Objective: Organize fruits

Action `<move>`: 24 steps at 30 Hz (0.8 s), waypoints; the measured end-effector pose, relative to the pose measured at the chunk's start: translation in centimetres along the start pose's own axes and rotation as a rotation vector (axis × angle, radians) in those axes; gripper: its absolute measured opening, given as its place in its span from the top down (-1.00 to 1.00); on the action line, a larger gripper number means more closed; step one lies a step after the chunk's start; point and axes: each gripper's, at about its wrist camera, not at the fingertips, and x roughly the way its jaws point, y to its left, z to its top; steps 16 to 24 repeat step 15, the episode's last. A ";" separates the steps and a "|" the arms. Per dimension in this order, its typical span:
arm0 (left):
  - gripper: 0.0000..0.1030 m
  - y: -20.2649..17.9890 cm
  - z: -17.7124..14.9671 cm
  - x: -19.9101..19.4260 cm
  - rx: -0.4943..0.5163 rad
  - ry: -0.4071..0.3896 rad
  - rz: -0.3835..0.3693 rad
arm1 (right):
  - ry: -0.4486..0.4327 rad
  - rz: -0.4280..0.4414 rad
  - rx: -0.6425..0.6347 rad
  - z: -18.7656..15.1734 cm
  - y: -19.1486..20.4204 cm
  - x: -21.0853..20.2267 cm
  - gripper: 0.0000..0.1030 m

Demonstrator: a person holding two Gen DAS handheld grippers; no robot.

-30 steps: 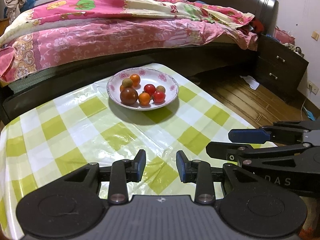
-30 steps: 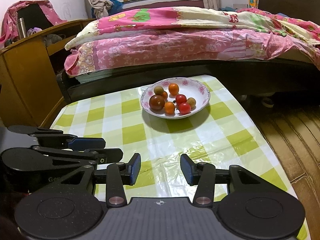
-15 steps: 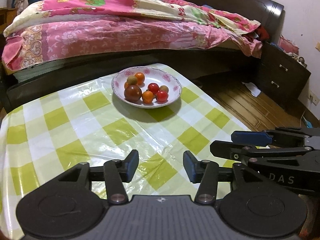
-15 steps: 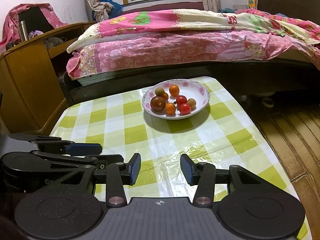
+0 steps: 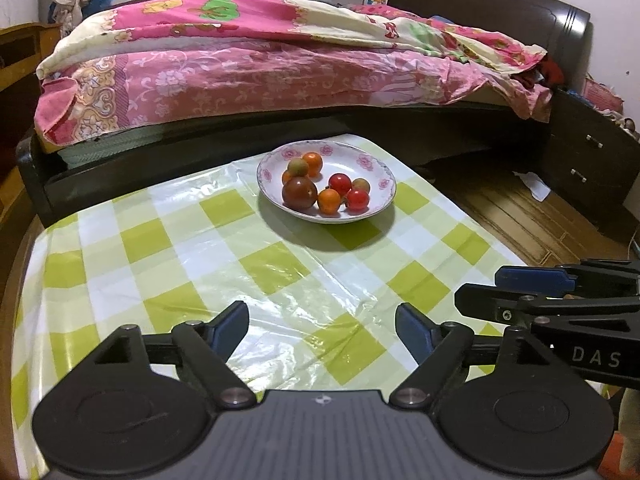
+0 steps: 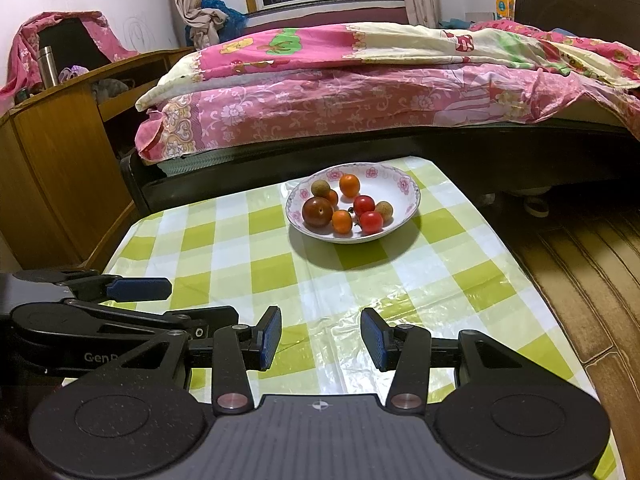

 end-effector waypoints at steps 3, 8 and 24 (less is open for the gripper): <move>-0.75 0.0 0.0 -0.1 0.000 -0.004 0.010 | -0.001 0.001 0.000 0.0 0.0 0.0 0.19; -0.92 0.2 0.2 -0.1 -0.004 -0.010 0.030 | -0.006 0.003 0.006 0.1 0.0 -0.2 0.19; -1.00 0.3 0.2 -0.2 -0.001 -0.025 0.043 | -0.021 0.008 0.012 0.4 -0.1 -0.3 0.17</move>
